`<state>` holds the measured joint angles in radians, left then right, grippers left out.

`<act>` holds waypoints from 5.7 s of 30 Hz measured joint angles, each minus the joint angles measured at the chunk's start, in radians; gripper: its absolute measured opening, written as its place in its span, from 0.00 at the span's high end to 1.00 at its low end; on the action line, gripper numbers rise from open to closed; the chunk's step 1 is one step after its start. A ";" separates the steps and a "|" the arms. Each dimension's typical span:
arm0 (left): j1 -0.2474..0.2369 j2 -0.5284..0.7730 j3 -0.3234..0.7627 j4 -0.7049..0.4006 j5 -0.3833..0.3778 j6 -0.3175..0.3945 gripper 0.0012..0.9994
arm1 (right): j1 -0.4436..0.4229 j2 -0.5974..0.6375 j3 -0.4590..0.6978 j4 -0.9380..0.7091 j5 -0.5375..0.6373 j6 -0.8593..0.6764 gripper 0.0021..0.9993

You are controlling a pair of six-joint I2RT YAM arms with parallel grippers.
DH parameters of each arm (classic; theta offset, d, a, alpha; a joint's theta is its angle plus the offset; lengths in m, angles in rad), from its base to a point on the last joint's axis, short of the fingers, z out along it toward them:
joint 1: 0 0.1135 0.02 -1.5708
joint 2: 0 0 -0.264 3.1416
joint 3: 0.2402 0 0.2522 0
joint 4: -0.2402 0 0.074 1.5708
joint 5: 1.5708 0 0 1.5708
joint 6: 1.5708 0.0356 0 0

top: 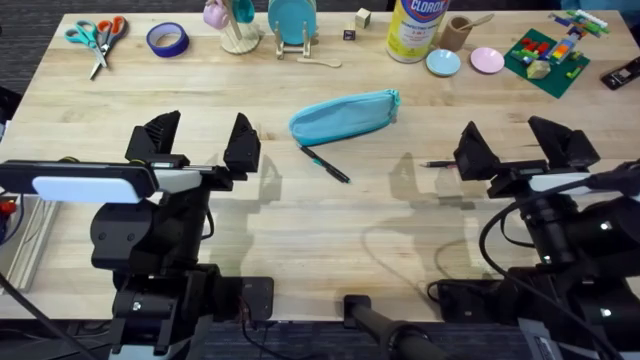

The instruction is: Unzip the bag, pick up the pens from the table one at a time and place them inside, then zip the bag closed.

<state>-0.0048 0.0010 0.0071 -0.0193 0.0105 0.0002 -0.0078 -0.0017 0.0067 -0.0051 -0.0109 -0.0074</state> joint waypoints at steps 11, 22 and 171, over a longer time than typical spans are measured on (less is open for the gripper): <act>0.000 0.000 0.000 0.002 -0.006 0.008 0.00 | 0.000 0.000 0.000 -0.003 0.000 0.000 0.00; 0.000 0.000 0.000 0.008 -0.034 0.016 0.01 | -0.002 0.000 0.002 -0.013 0.004 0.000 0.00; -0.069 1.702 1.075 -0.620 0.797 1.153 0.96 | -0.004 0.990 1.124 -0.528 -0.163 0.001 0.00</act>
<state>-0.0734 1.7027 1.0824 -0.6395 0.8074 1.1530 -0.0116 0.9886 1.1305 -0.5335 -0.1734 -0.0067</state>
